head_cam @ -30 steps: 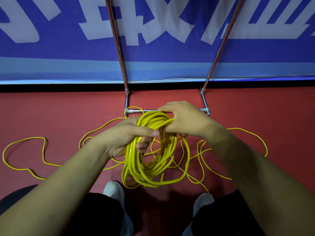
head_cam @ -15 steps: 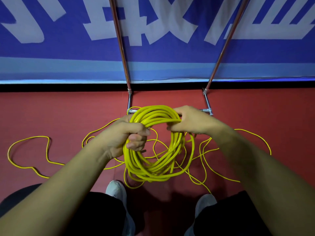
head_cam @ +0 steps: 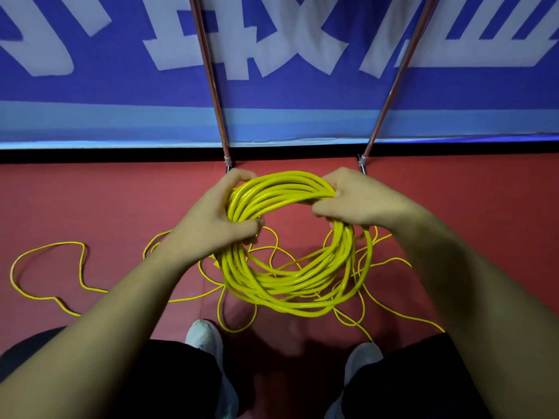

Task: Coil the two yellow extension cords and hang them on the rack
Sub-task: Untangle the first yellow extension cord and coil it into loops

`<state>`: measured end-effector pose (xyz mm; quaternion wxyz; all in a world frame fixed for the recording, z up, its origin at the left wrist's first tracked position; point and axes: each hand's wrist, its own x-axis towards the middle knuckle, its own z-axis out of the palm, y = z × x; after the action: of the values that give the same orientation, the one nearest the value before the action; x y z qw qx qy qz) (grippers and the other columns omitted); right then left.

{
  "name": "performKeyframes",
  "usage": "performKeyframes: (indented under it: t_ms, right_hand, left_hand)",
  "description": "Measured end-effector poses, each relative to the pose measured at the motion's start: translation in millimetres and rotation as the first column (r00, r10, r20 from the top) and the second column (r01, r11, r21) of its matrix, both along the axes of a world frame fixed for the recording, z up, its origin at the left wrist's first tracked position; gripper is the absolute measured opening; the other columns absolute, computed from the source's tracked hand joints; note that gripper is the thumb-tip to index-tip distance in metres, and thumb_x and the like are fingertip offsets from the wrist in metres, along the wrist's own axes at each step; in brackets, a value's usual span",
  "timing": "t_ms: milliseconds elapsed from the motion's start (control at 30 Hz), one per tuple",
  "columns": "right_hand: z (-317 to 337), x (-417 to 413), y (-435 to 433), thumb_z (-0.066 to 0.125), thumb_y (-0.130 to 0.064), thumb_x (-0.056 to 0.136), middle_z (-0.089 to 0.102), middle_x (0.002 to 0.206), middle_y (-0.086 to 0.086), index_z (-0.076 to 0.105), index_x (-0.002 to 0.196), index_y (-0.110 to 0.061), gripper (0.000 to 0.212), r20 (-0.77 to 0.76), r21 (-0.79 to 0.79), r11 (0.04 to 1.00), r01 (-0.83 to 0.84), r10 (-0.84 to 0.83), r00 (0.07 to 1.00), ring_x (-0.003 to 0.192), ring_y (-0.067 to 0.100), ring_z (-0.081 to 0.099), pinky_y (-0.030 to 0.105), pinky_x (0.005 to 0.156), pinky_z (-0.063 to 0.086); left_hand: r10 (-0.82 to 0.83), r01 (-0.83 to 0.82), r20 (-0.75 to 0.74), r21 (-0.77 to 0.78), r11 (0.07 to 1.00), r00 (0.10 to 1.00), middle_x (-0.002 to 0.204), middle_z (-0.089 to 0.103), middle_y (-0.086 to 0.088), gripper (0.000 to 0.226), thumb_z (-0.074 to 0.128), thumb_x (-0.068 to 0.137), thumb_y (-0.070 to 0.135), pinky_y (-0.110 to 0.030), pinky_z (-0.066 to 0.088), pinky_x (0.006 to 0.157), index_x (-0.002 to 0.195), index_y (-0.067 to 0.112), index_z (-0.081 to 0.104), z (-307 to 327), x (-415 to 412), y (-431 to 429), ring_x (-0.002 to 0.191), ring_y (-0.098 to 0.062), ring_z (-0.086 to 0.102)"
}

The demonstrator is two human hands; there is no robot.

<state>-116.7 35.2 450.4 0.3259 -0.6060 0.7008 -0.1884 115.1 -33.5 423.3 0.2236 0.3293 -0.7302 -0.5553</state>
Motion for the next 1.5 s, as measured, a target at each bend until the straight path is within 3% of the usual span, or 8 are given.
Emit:
performKeyframes:
  t_ms: [233,767,867,933,1033,1133,1333,1500]
  right_hand:
    - [-1.5,5.0,0.8,0.065,-0.02,0.075,0.063,0.057,0.005,0.056,0.064,-0.01,0.017,-0.115,-0.04,0.999,-0.012,0.007,0.993,0.046,0.011,0.053,0.03,0.047,0.046]
    - [-13.4,-2.3,-5.2,0.073,-0.025,0.071,0.065,0.06,0.002,0.067,0.07,-0.019,0.009,-0.01,-0.157,0.988,-0.007,0.005,1.0,0.051,0.009,0.055,0.036,0.054,0.05]
    - [-12.8,-3.3,-7.3,0.073,-0.03,0.069,0.062,0.062,0.005,0.067,0.073,-0.018,0.014,0.001,-0.239,0.971,-0.003,0.004,1.0,0.055,0.009,0.048,0.037,0.056,0.045]
    - [-11.0,-5.1,-7.6,0.075,-0.029,0.071,0.059,0.06,0.007,0.066,0.072,-0.017,0.014,0.009,-0.264,0.965,0.0,0.003,1.0,0.054,0.008,0.046,0.036,0.053,0.043]
    - [-12.8,-8.3,-8.2,0.077,-0.027,0.073,0.059,0.061,0.004,0.066,0.07,-0.017,0.015,0.018,-0.286,0.958,-0.007,0.012,1.0,0.057,0.006,0.047,0.035,0.057,0.043]
    - [-23.1,-12.4,-11.5,0.078,-0.025,0.074,0.063,0.065,0.006,0.068,0.074,-0.014,0.015,0.082,-0.268,0.963,0.002,0.021,0.996,0.059,0.005,0.051,0.036,0.058,0.043]
    - [-42.4,-17.5,-21.3,0.074,-0.043,0.07,0.069,0.073,0.005,0.071,0.083,-0.018,0.029,0.159,-0.218,0.975,0.035,0.0,0.987,0.067,0.009,0.06,0.041,0.068,0.05]
    - [-50.6,-22.5,-18.8,0.08,-0.027,0.077,0.071,0.09,-0.01,0.072,0.097,-0.02,0.023,0.292,-0.199,0.975,0.098,-0.037,0.956,0.076,-0.012,0.058,0.007,0.072,0.04]
  left_hand:
    - [0.101,-0.1,0.044,-0.032,0.995,0.994,0.06,0.066,-0.013,0.013,0.06,0.069,0.009,-0.051,0.057,0.055,0.081,0.011,0.062,-1.4,-2.1,5.9,0.056,-0.037,0.067]
    - [-0.06,0.081,-0.068,0.366,0.927,0.996,0.046,0.045,-0.01,0.022,0.069,0.073,0.012,-0.031,0.041,0.054,0.056,0.017,0.056,-1.7,-5.1,13.6,0.047,-0.022,0.053]
    - [-0.056,0.138,-0.176,0.501,0.854,0.983,0.064,0.064,-0.014,0.016,0.068,0.067,0.007,-0.051,0.049,0.086,0.076,-0.005,0.062,-2.6,-5.3,11.3,0.09,-0.038,0.07]
    - [-0.09,0.184,-0.194,0.546,0.817,0.977,0.108,0.071,-0.019,0.052,0.072,0.064,0.01,-0.055,0.048,0.095,0.114,-0.004,0.062,-2.8,-4.6,10.9,0.112,-0.04,0.063]
    - [-0.148,0.256,-0.226,0.58,0.773,0.963,0.093,0.072,-0.022,0.034,0.065,0.075,0.006,-0.036,0.06,0.063,0.108,-0.001,0.061,3.5,-8.2,18.1,0.072,-0.034,0.072]
    - [-0.079,0.242,-0.281,0.614,0.751,0.956,0.051,0.048,-0.007,0.013,0.064,0.077,0.005,-0.024,0.041,0.044,0.088,0.002,0.058,6.2,-11.6,22.1,0.035,-0.016,0.045]
    - [0.011,0.26,-0.375,0.661,0.704,0.927,0.055,0.036,-0.001,0.029,0.068,0.068,0.006,-0.022,0.036,0.047,0.096,0.003,0.06,9.5,-11.7,22.2,0.038,-0.01,0.04]
    - [0.143,0.209,-0.394,0.721,0.661,0.908,0.049,0.04,0.005,0.019,0.06,0.073,0.004,-0.019,0.038,0.043,0.092,0.006,0.056,12.5,-9.1,13.3,0.037,-0.005,0.039]
